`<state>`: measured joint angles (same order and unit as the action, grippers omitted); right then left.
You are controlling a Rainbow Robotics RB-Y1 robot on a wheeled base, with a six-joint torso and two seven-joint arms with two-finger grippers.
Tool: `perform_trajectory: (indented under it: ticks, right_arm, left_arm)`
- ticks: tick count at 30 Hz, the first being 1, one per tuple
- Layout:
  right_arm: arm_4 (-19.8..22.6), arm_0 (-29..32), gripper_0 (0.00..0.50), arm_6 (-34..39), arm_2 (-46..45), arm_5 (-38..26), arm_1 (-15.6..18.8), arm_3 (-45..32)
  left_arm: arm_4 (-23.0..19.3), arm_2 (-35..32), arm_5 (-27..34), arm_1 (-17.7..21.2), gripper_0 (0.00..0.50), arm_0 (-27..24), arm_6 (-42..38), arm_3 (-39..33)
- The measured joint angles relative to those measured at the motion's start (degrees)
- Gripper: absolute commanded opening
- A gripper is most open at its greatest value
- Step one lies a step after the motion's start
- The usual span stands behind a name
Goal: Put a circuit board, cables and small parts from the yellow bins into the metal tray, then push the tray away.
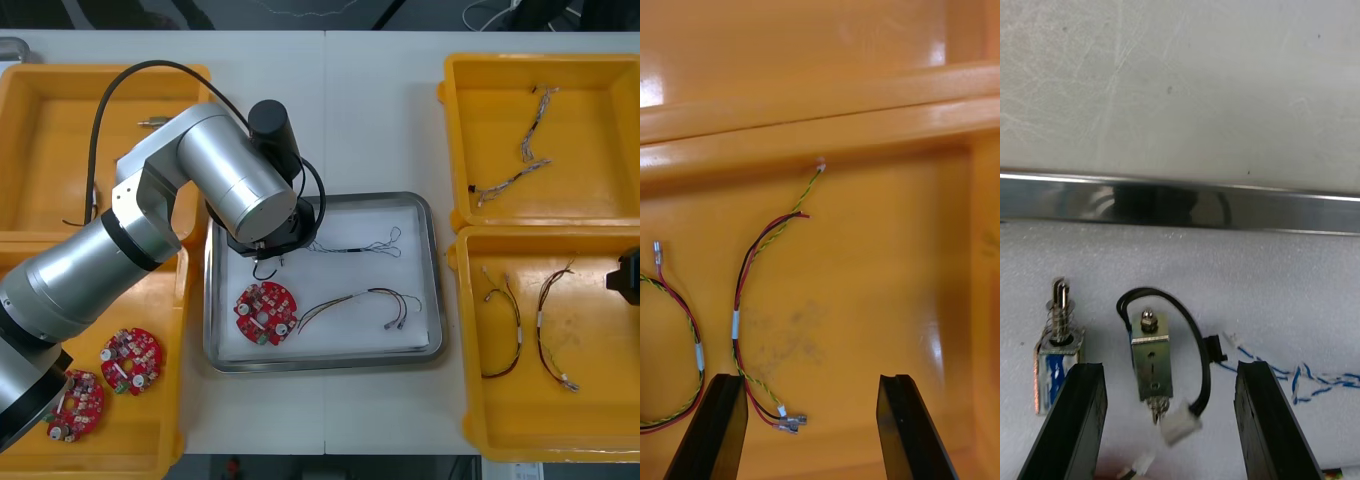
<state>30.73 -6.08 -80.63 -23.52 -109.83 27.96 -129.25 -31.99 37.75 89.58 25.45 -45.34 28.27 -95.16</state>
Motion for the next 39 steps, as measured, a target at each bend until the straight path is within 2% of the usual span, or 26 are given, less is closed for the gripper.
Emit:
perform_trajectory:
  ticks: [13,19,23,31,39]
  right_arm:
    - [3.23,0.5,0.5,0.71,0.0,0.0,0.0,0.0]
    - [4.29,0.51,0.5,0.71,0.0,0.0,0.05,-0.08]
    - [5.61,0.55,0.5,0.71,0.02,0.0,0.64,-0.91]
    - [13.35,0.51,0.5,0.71,2.02,0.0,5.53,-5.33]
    - [21.21,-2.11,0.5,0.71,7.65,0.0,10.24,-8.27]
  left_arm:
    - [-2.17,-8.76,13.14,0.74,0.5,0.01,0.0,-9.99]
    - [-6.12,-15.46,18.87,4.65,0.5,0.66,0.0,-17.49]
    - [-8.84,-20.3,19.87,7.73,0.5,2.06,0.01,-21.09]
    - [-14.43,-31.57,19.99,13.71,0.5,7.54,1.02,-25.5]
    - [-18.11,-40.42,20.03,18.86,0.5,15.8,11.4,-28.87]
